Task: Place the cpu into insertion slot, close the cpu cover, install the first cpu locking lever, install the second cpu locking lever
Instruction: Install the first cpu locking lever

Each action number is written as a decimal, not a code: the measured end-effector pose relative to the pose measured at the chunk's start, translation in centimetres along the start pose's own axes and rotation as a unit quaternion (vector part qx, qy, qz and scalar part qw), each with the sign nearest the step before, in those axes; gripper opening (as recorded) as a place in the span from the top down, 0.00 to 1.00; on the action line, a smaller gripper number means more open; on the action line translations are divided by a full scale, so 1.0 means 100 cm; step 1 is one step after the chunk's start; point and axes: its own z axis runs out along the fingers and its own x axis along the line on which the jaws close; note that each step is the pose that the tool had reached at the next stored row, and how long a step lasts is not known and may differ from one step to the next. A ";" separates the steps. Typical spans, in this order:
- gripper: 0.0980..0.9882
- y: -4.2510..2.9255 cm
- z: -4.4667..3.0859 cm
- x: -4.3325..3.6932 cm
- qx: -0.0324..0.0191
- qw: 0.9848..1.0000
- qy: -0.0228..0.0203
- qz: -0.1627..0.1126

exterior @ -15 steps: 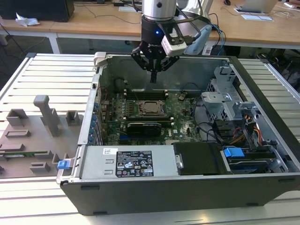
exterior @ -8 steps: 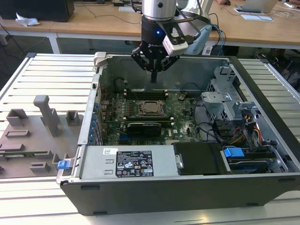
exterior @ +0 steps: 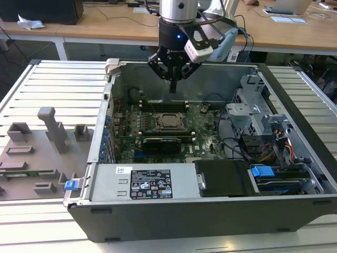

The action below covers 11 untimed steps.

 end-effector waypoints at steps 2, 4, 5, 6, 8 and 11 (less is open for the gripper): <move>0.99 0.0000 0.0000 0.0000 0.000 1.000 0.000 -0.012; 0.99 0.0000 0.0000 0.0000 -0.001 1.000 -0.001 -0.018; 0.99 0.0000 0.0000 0.0000 -0.001 1.000 -0.001 -0.022; 0.99 0.0000 0.0000 0.0000 -0.001 1.000 -0.001 -0.028; 0.99 0.0000 0.0000 0.0000 -0.001 0.999 -0.001 -0.033; 0.99 0.0000 0.0000 0.0000 -0.001 0.999 -0.002 -0.043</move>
